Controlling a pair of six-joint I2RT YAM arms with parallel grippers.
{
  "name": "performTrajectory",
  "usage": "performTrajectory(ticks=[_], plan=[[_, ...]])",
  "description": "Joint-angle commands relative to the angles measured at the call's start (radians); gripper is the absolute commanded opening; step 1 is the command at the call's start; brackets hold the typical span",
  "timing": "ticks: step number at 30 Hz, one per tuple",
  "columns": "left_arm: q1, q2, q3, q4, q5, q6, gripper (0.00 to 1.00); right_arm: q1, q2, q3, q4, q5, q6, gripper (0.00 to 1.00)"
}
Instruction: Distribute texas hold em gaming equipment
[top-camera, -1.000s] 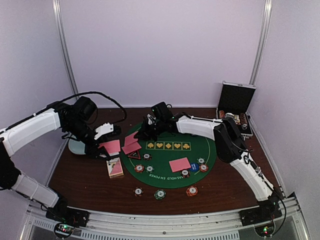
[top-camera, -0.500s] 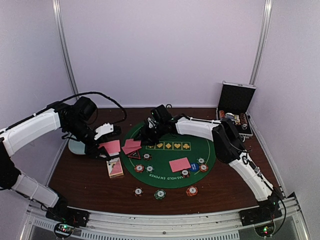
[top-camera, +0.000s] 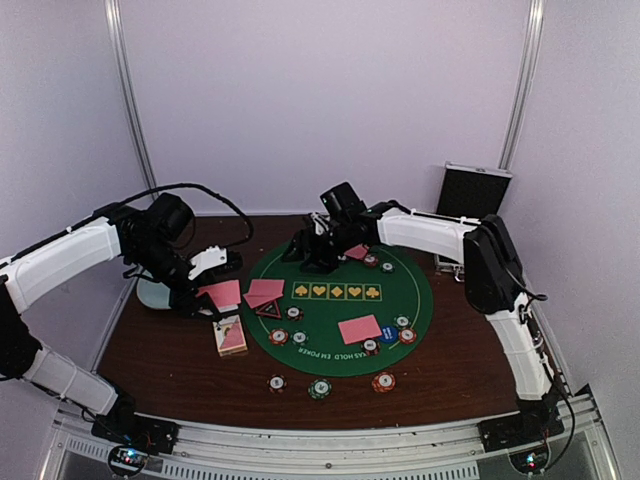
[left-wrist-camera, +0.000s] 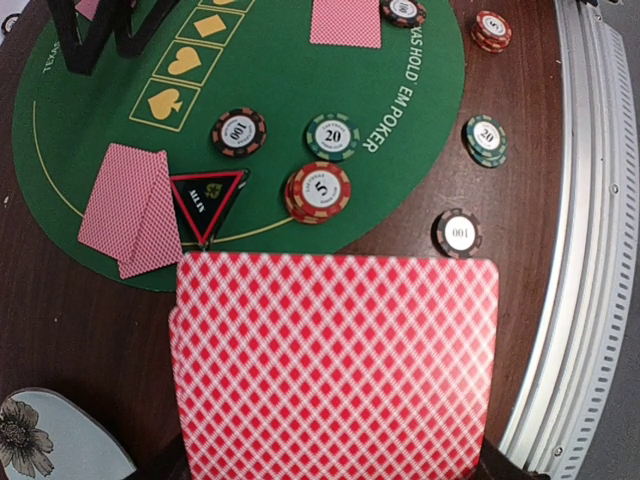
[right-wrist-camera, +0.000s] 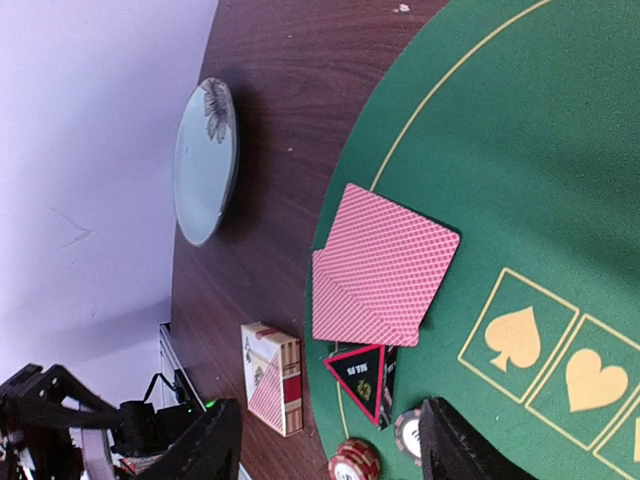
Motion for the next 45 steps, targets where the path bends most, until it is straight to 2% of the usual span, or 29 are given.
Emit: performTrajectory(ticks=[1,5,9,14,25,45], plan=[[0.001,-0.019,0.007,0.001,0.02,0.003,0.09,0.008,-0.179,-0.208,0.205,-0.066,0.058,0.67],[0.001,-0.014,0.01,0.002,0.021,0.003,0.09,0.039,-0.309,-0.425,0.423,-0.101,0.16,0.72],[0.001,-0.003,0.018,0.002,0.025,0.0,0.09,0.099,-0.386,-0.563,0.574,-0.121,0.234,0.86],[0.001,0.009,0.031,0.001,0.033,-0.007,0.08,0.168,-0.412,-0.62,0.658,-0.118,0.289,0.88],[-0.001,0.02,0.045,0.001,0.042,-0.013,0.08,0.239,-0.322,-0.576,0.791,-0.149,0.385,0.87],[-0.007,0.016,0.049,0.002,0.042,-0.017,0.08,0.284,-0.167,-0.421,0.905,-0.182,0.511,0.85]])
